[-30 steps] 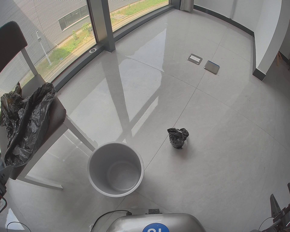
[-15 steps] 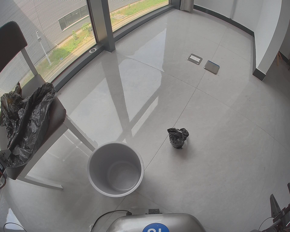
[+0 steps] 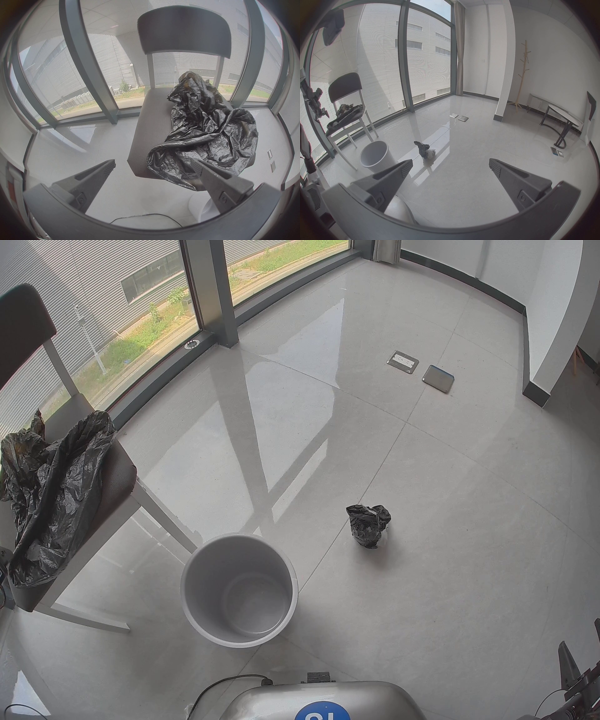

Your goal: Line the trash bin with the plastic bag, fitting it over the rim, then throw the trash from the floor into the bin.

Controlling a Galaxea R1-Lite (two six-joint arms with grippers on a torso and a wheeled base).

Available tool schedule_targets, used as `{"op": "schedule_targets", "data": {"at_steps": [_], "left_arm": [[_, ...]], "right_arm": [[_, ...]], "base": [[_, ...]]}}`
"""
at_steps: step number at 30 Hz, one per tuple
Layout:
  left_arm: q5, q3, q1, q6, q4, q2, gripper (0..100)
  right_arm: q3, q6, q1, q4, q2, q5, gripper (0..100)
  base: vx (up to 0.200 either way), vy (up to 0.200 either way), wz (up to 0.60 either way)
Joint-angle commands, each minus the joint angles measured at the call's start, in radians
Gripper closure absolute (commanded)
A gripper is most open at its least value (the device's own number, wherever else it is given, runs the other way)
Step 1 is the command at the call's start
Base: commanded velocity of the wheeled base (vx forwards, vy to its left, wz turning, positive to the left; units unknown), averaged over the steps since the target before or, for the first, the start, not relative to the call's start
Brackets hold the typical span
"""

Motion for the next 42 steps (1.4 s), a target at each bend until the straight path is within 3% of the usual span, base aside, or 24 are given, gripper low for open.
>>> {"op": "schedule_targets", "data": {"at_steps": [1, 2, 3, 4, 9, 17, 24, 34, 42], "left_arm": [[-0.034, -0.002, 0.046, -0.001, 0.000, 0.052, 0], [-0.034, -0.002, 0.046, -0.001, 0.000, 0.052, 0], [-0.114, 0.004, 0.080, -0.003, 0.000, 0.072, 0], [-0.132, 0.004, 0.093, -0.003, 0.000, 0.080, 0], [-0.152, -0.001, 0.158, -0.003, -0.015, 0.158, 0], [-0.192, 0.009, 0.162, -0.007, -0.071, 0.239, 0], [-0.292, 0.001, 0.153, -0.112, -0.080, 0.258, 0], [-0.293, 0.059, 0.133, -0.207, -0.353, 0.276, 0], [-0.284, 0.046, 0.130, -0.199, -0.365, 0.294, 0]], "right_arm": [[0.016, 0.000, 0.000, 0.001, -0.001, 0.000, 0], [0.016, 0.000, 0.000, 0.001, -0.001, 0.000, 0], [0.016, 0.000, 0.000, -0.001, -0.002, 0.000, 0], [0.016, 0.000, 0.000, -0.001, -0.002, 0.000, 0], [0.016, 0.000, 0.001, -0.001, -0.007, 0.000, 0], [0.016, 0.000, 0.001, 0.001, -0.010, 0.000, 0], [0.016, -0.002, 0.003, -0.001, -0.011, 0.000, 0], [0.016, -0.002, 0.006, -0.001, -0.016, 0.000, 0], [0.016, -0.005, 0.006, -0.001, -0.016, 0.000, 0]], "base": [[0.000, 0.000, 0.00], [0.000, 0.000, 0.00], [0.000, 0.000, 0.00], [0.000, 0.000, 0.00], [0.000, 0.000, 0.00], [0.000, 0.000, 0.00], [0.000, 0.000, 0.00], [0.000, 0.000, 0.00], [0.000, 0.000, 0.00]]}}
